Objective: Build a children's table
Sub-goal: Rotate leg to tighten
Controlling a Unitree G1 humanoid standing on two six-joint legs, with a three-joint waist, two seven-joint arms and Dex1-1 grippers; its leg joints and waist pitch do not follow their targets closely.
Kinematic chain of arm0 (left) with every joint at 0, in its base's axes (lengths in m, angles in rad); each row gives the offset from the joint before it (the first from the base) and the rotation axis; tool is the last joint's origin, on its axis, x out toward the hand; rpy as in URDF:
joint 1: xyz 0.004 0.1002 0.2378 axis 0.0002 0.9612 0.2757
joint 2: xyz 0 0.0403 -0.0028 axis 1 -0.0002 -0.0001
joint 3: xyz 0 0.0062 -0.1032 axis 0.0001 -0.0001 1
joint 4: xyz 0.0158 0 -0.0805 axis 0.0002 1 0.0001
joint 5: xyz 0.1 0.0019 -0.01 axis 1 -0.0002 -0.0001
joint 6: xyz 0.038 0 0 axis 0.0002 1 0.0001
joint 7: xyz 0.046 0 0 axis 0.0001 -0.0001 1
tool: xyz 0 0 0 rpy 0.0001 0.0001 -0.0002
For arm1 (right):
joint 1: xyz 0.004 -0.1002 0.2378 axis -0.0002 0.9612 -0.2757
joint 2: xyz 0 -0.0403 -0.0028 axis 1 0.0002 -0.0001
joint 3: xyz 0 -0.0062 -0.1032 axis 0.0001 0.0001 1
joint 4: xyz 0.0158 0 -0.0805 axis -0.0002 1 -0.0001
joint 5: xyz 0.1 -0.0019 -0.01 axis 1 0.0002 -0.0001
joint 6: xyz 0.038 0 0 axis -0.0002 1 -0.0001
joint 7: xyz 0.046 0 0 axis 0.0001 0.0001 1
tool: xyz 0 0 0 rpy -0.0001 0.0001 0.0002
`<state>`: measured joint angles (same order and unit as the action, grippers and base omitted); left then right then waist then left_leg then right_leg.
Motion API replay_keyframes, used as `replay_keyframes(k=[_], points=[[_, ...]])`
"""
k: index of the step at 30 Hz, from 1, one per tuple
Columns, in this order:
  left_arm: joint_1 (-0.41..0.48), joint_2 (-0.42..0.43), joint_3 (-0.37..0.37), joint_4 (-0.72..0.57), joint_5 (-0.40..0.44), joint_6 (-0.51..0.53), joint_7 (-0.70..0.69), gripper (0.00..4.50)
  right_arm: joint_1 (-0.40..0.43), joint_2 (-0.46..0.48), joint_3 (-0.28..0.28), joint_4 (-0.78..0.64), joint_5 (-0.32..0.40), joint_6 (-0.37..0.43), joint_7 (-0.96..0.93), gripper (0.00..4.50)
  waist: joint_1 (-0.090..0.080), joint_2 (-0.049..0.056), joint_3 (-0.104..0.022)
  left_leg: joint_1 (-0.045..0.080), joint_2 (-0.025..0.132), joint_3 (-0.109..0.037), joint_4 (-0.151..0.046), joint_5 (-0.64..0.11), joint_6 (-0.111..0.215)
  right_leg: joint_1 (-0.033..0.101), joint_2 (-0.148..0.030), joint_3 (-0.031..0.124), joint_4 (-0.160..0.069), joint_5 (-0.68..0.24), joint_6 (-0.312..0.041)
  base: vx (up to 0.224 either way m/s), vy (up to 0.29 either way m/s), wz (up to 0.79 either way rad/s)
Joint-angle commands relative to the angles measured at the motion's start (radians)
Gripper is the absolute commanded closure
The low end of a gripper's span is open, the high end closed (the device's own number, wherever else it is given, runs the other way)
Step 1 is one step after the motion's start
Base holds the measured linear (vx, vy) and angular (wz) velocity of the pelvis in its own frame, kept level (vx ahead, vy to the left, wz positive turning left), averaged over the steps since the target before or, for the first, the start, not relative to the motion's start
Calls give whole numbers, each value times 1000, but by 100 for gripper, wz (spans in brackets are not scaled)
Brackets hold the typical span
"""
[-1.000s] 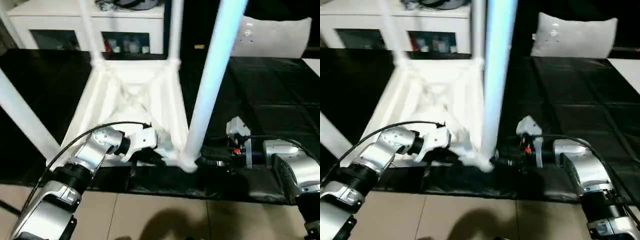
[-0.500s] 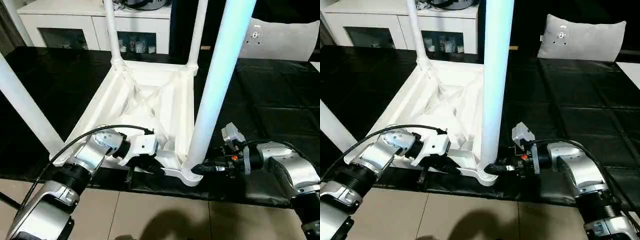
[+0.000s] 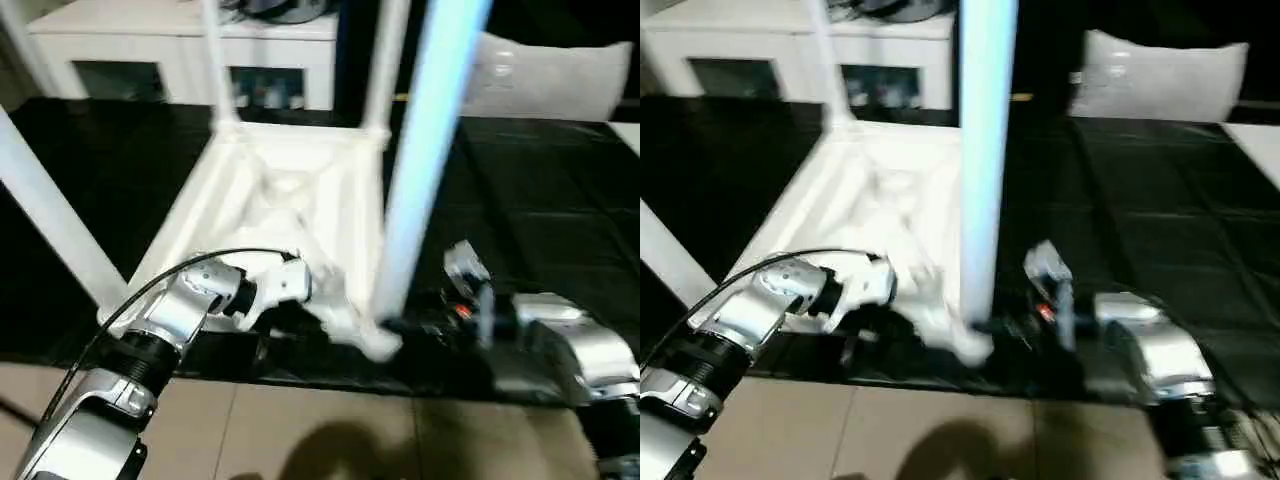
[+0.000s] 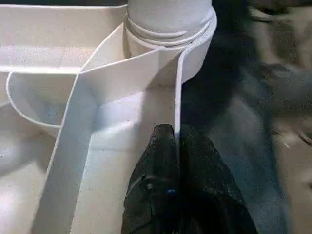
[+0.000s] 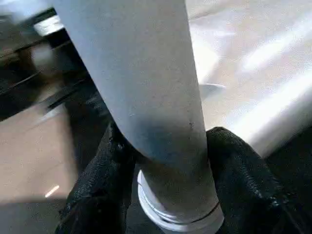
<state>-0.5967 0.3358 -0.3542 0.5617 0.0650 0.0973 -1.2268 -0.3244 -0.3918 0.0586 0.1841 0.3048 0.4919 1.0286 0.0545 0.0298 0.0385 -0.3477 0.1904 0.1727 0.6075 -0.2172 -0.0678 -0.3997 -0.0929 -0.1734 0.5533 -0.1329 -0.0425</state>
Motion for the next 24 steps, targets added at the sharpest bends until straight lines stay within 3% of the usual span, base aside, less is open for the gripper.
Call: replay_keyframes(k=[1,2,4,6,8,10,11,12,15,19,20,21,24], points=[[3,-64,-31,-66,-31,20,9,450,-41,36,-2,21,-16,37,-117,250,3,-14,-57,-2,28,-16,-65,-178,33,62,-71,39,-105,-578,25,0,0,0],[-5,-129,-23,-62,-17,81,105,450,-71,112,-36,52,-64,82,-318,250,-23,-10,-56,0,24,-16,-60,-202,33,57,-66,32,-114,-591,35,0,0,0],[-13,-174,-14,-54,-10,116,169,450,-84,156,-53,64,-89,97,-421,250,-47,-7,-58,-1,19,-21,-53,-228,31,60,-65,14,-125,-621,58,0,0,0],[-24,-217,-9,-38,-1,141,232,450,-91,194,-62,76,-108,89,-495,251,-68,-3,-56,-1,22,-24,-54,-239,38,60,-64,8,-131,-605,61,0,0,0],[-40,-260,1,-11,8,153,304,450,-99,235,-77,91,-116,82,-561,251,-84,0,-57,2,24,-26,-56,-261,50,59,-64,9,-133,-582,54,0,0,0],[-58,-309,12,20,26,162,386,450,-106,281,-92,99,-121,77,-630,251,-88,6,-59,9,36,-33,-63,-267,50,60,-69,11,-131,-537,26,0,0,0],[-60,-311,12,22,28,160,390,450,-105,281,-91,98,-123,75,-631,251,-92,3,-61,2,42,-41,-68,-271,51,71,-72,12,-120,-496,14,0,0,0],[-68,-323,13,37,36,148,409,450,-99,282,-82,89,-129,57,-629,197,-92,11,-62,-1,42,-41,-69,-269,54,73,-74,15,-117,-477,7,0,0,0],[-71,-314,10,35,48,130,406,450,-82,263,-73,63,-131,41,-588,178,-91,7,-63,-6,37,-37,-69,-235,71,75,-79,28,-108,-431,-30,0,0,0],[-57,-263,2,15,51,85,350,450,-47,215,-80,10,-117,39,-540,140,-67,5,-70,-13,36,-31,-66,-146,105,80,-80,36,-94,-379,-44,0,0,0],[-53,-250,3,14,50,80,338,450,-36,201,-80,-4,-115,36,-523,130,-55,11,-76,-18,41,-34,-65,-79,120,84,-81,41,-77,-296,-62,0,0,0],[-50,-233,2,16,50,59,319,450,-20,181,-77,-25,-106,41,-496,119,-50,7,-75,-17,44,-31,-64,-66,128,80,-80,44,-74,-268,-73,0,0,0],[-45,-183,-3,21,51,22,263,450,20,127,-74,-77,-83,47,-423,97,-33,10,-72,-12,44,-28,-66,-81,132,80,-80,46,-74,-286,-71,0,0,0]])
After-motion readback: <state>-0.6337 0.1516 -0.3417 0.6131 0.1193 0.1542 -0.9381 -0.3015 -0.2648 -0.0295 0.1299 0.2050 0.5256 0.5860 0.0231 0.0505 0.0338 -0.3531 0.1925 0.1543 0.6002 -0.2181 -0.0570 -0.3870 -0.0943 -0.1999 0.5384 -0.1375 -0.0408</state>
